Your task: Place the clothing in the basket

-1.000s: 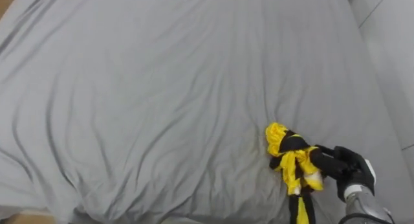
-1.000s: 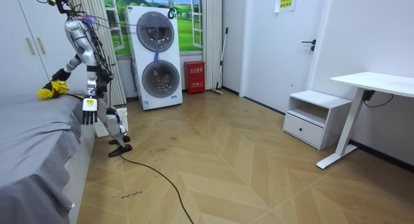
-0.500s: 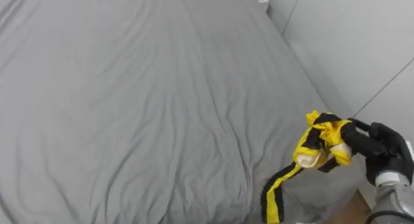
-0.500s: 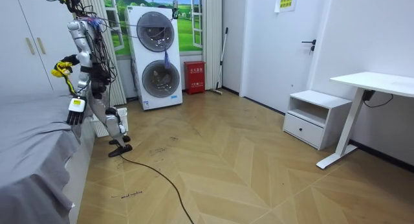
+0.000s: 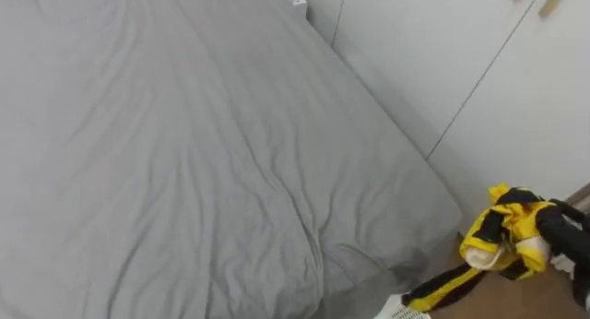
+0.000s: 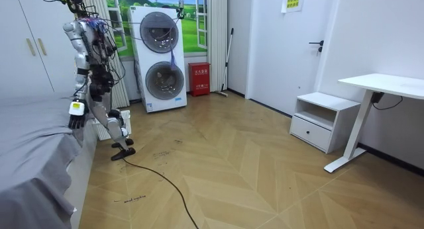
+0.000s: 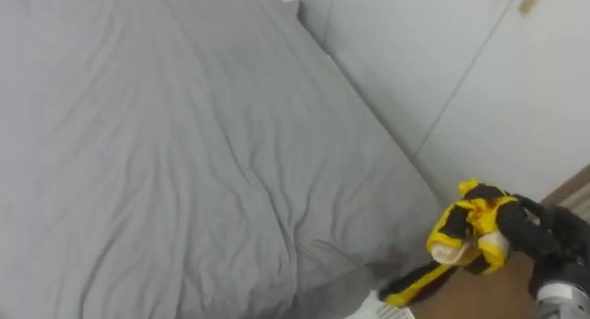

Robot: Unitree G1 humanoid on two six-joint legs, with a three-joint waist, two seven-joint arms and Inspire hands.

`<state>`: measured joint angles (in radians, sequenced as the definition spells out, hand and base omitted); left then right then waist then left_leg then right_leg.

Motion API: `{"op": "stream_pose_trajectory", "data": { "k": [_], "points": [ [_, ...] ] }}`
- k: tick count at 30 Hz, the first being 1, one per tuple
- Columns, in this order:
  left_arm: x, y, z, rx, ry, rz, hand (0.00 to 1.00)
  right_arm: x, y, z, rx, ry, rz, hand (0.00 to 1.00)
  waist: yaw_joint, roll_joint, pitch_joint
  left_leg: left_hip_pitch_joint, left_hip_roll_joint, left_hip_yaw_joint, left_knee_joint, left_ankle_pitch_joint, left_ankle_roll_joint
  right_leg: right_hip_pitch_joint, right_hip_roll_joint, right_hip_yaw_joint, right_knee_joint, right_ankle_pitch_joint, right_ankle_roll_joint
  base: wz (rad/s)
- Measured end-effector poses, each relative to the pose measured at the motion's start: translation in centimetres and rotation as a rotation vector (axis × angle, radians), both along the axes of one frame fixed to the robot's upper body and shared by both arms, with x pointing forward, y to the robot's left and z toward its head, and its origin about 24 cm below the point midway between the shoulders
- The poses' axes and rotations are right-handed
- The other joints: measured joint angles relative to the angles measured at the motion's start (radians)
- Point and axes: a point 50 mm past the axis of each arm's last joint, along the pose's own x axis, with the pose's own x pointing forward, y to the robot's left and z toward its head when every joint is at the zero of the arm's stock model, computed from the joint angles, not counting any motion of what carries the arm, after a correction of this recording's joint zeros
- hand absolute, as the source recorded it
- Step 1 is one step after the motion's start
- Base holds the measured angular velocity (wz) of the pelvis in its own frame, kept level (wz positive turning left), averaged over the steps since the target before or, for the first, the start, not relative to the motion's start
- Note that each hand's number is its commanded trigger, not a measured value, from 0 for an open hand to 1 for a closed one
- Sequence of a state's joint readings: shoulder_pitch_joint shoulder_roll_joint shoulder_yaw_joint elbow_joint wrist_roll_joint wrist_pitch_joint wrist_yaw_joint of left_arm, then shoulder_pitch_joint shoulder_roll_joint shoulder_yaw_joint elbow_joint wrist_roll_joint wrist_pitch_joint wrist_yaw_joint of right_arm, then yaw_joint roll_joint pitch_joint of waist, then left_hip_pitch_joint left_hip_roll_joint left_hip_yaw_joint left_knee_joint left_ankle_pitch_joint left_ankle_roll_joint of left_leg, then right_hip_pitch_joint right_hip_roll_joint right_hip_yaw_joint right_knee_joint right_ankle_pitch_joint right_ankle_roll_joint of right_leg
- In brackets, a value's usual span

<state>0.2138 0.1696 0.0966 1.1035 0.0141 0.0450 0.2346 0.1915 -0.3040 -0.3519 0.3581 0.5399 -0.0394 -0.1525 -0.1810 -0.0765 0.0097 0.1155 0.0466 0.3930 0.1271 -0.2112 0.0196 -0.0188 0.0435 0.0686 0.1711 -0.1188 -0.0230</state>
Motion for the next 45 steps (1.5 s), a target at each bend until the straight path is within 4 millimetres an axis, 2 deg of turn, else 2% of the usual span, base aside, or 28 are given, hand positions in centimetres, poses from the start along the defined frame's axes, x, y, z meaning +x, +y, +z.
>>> {"op": "stream_pose_trajectory", "data": {
  "k": [2, 4, 7, 10, 14, 17, 20, 21, 22, 23, 26, 28, 32, 39, 40, 41, 42, 45],
  "points": [
    [-0.3, -0.1, -0.1, 0.000, 0.020, 0.003, 0.00, -0.5, 0.2, -0.5, -0.002, 0.027, -0.001, 1.00, -0.011, 0.007, 0.0020, -0.002, 0.005, 0.022, 0.001, -0.005, -0.003, -0.009, 0.008, 0.018, 0.001, 0.001, -0.001, -0.27],
    [-0.7, -0.2, -0.2, -0.006, 0.051, 0.012, 0.00, -1.4, 0.2, -1.1, -0.019, 0.085, 0.006, 1.00, -0.022, 0.024, -0.0016, -0.016, 0.011, 0.043, 0.008, -0.013, -0.007, -0.032, 0.011, 0.038, 0.005, 0.004, -0.003, -0.38],
    [-1.2, -0.5, -0.3, -0.016, 0.081, -0.002, 0.00, -2.0, 0.3, -1.4, -0.041, 0.122, 0.004, 1.00, -0.045, 0.045, 0.0009, -0.038, 0.012, 0.062, 0.010, -0.013, -0.007, -0.064, 0.015, 0.058, 0.021, 0.006, -0.004, -0.22],
    [-1.3, -0.6, -0.3, -0.025, 0.096, -0.010, 0.00, -2.0, 0.5, -1.5, -0.043, 0.126, 0.010, 1.00, -0.063, 0.059, 0.0021, -0.064, 0.011, 0.078, 0.011, -0.013, -0.007, -0.104, 0.020, 0.072, 0.038, 0.006, -0.004, -0.16],
    [-1.2, -0.8, -0.4, -0.039, 0.104, -0.029, 0.00, -1.7, 0.6, -1.6, -0.032, 0.120, 0.023, 1.00, -0.066, 0.079, 0.0033, -0.103, 0.011, 0.101, 0.022, -0.013, -0.007, -0.154, 0.025, 0.095, 0.055, 0.007, -0.002, -0.18],
    [-0.7, -1.1, -0.5, -0.057, 0.109, -0.071, 0.00, -1.3, 0.7, -2.2, -0.008, 0.130, 0.020, 1.00, -0.084, 0.105, 0.0073, -0.151, 0.011, 0.101, 0.041, -0.016, -0.003, -0.209, 0.024, 0.099, 0.081, 0.006, -0.001, -0.03],
    [-0.1, -1.3, -0.5, -0.071, 0.103, -0.103, 0.00, -0.8, 0.8, -2.4, -0.009, 0.132, 0.003, 1.00, -0.087, 0.150, 0.0114, -0.198, 0.007, 0.102, 0.045, -0.015, 0.000, -0.264, 0.015, 0.094, 0.110, 0.005, 0.000, -0.08],
    [0.0, -1.3, -0.5, -0.070, 0.103, -0.114, 0.00, -0.7, 0.8, -2.5, -0.008, 0.135, -0.001, 1.00, -0.086, 0.156, 0.0105, -0.208, 0.007, 0.102, 0.050, -0.014, 0.000, -0.274, 0.015, 0.094, 0.110, 0.005, 0.001, -0.04],
    [0.5, -1.4, -0.5, -0.069, 0.098, -0.145, 0.00, -0.4, 1.0, -2.7, -0.004, 0.138, -0.001, 1.00, -0.083, 0.168, 0.0140, -0.227, 0.007, 0.101, 0.062, -0.014, 0.001, -0.295, 0.014, 0.097, 0.110, 0.004, 0.002, -0.05],
    [0.7, -1.7, -0.6, -0.072, 0.090, -0.170, 0.00, 0.2, 1.2, -3.0, 0.006, 0.139, 0.002, 1.00, -0.083, 0.180, 0.0109, -0.247, 0.001, 0.101, 0.062, -0.014, 0.001, -0.321, 0.013, 0.099, 0.120, 0.002, 0.003, -0.06],
    [1.7, -2.0, -0.6, -0.078, 0.064, -0.207, 0.00, 1.0, 1.7, -3.5, 0.021, 0.153, 0.016, 1.00, -0.071, 0.204, 0.0095, -0.286, -0.008, 0.098, 0.063, -0.006, 0.013, -0.370, 0.010, 0.106, 0.159, -0.001, 0.003, -0.05],
    [2.2, -2.2, -0.5, -0.083, 0.043, -0.219, 0.00, 1.2, 1.7, -3.8, 0.029, 0.154, 0.003, 1.00, -0.060, 0.216, 0.0113, -0.300, -0.008, 0.096, 0.064, -0.001, 0.015, -0.386, 0.008, 0.106, 0.159, -0.001, 0.003, 0.00],
    [3.3, -2.3, -0.4, -0.083, -0.006, -0.239, 0.00, 1.8, 2.2, -4.6, 0.054, 0.170, -0.015, 1.00, -0.033, 0.222, 0.0095, -0.329, -0.024, 0.093, 0.066, 0.010, 0.022, -0.433, -0.002, 0.105, 0.192, -0.009, 0.005, 0.03],
    [4.4, -2.9, -0.3, -0.104, -0.066, -0.251, 0.00, 1.4, 2.6, -6.2, 0.077, 0.254, -0.022, 1.00, -0.027, 0.229, 0.0058, -0.375, -0.045, 0.057, 0.071, 0.021, 0.038, -0.485, -0.036, 0.072, 0.248, -0.031, 0.014, 0.21],
    [5.1, -3.1, -0.2, -0.107, -0.081, -0.261, 0.00, 1.3, 2.6, -6.5, 0.081, 0.274, -0.031, 0.71, -0.027, 0.232, 0.0048, -0.384, -0.047, 0.047, 0.071, 0.024, 0.042, -0.489, -0.042, 0.063, 0.247, -0.031, 0.014, 0.28],
    [5.2, -3.2, -0.3, -0.112, -0.083, -0.265, 0.00, 1.1, 2.5, -6.9, 0.085, 0.299, -0.040, 0.29, -0.026, 0.233, 0.0052, -0.386, -0.051, 0.038, 0.069, 0.027, 0.045, -0.489, -0.047, 0.055, 0.248, -0.032, 0.015, 0.27],
    [5.5, -3.3, -0.2, -0.113, -0.089, -0.271, 0.00, 1.1, 2.5, -7.0, 0.088, 0.308, -0.045, 0.00, -0.024, 0.233, 0.0052, -0.387, -0.052, 0.034, 0.070, 0.027, 0.046, -0.489, -0.049, 0.052, 0.249, -0.032, 0.016, 0.24],
    [6.3, -3.7, -0.2, -0.125, -0.099, -0.294, 0.00, 1.2, 2.5, -7.2, 0.092, 0.319, -0.058, 0.00, -0.017, 0.238, 0.0050, -0.395, -0.057, 0.018, 0.069, 0.031, 0.051, -0.490, -0.059, 0.035, 0.246, -0.033, 0.018, 0.16]
  ]
}}
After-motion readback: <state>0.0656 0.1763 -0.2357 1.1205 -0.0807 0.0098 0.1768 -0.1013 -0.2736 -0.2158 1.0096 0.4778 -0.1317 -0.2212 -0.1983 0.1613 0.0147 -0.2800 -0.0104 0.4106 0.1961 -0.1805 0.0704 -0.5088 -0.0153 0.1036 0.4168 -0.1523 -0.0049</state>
